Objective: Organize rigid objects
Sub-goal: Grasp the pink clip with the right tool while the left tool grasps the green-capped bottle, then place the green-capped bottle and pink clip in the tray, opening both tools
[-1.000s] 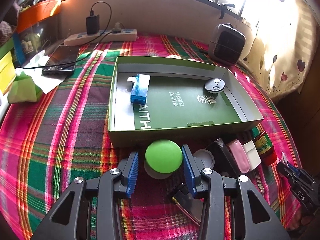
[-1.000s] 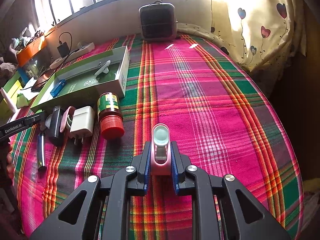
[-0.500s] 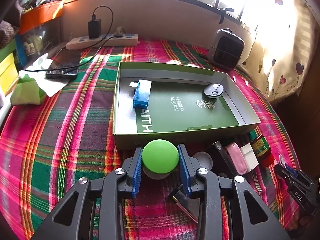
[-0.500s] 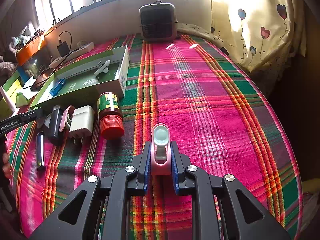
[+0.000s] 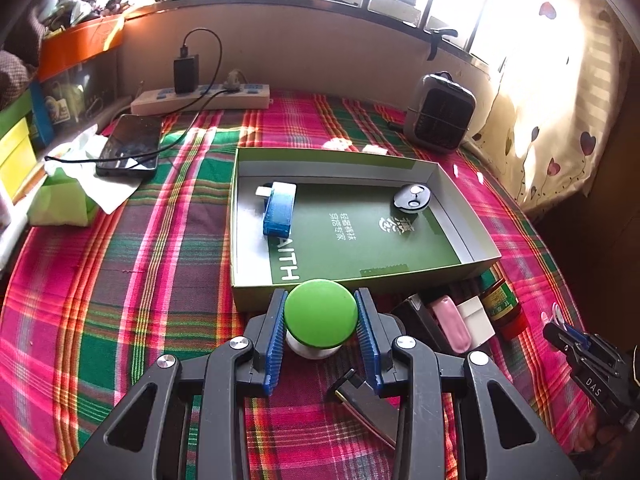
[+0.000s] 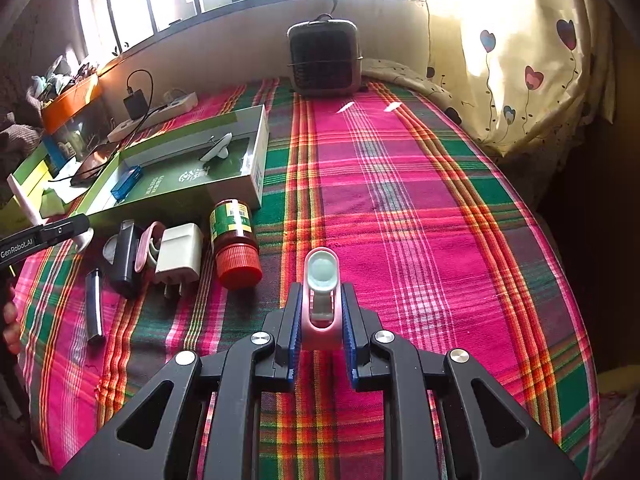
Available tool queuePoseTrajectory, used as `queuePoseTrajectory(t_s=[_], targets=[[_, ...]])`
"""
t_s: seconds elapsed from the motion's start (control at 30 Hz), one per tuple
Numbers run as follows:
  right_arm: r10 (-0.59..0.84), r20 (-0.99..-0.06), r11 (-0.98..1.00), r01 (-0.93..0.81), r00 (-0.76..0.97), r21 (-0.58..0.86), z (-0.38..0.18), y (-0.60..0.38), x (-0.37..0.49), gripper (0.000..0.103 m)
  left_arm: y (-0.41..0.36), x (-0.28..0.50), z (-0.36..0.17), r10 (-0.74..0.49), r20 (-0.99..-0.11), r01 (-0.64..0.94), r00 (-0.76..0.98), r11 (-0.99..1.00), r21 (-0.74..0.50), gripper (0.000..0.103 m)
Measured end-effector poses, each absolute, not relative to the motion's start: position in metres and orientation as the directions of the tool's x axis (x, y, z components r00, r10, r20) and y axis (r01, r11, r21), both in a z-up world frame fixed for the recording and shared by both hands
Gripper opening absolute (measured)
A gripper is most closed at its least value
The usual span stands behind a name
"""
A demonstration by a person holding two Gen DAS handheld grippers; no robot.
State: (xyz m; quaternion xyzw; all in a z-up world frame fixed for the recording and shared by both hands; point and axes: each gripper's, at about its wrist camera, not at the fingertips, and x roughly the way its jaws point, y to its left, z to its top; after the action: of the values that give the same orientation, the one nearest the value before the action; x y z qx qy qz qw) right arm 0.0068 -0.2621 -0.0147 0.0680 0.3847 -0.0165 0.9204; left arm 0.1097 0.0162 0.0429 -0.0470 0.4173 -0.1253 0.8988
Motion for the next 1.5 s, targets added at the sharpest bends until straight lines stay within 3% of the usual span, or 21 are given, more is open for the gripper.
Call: queuePoseTrajectory(t_s=[0.53,0.93,1.5], targets=[[0.106,-0.612,0.994,-0.080,0.784,0.070,0.054,-0.238,0.042,0.019,0.015,0.143,0.080,-0.287,-0.702,0.222,0.652,0.957,-0.186,0.032],[0.222,-0.676,0.974,-0.197,0.703,0.115,0.045,-0.214,0.113,0.019,-0.004,0.196,0.070,-0.323,-0.728,0.259,0.605,0.944,-0.204,0.032],[0.228,-0.773,0.967,-0.231,0.592,0.109,0.003,-0.193,0.169,0.019,-0.025,0.245,0.027,-0.301,-0.793,0.265,0.529,0.947,-0.183,0.032]])
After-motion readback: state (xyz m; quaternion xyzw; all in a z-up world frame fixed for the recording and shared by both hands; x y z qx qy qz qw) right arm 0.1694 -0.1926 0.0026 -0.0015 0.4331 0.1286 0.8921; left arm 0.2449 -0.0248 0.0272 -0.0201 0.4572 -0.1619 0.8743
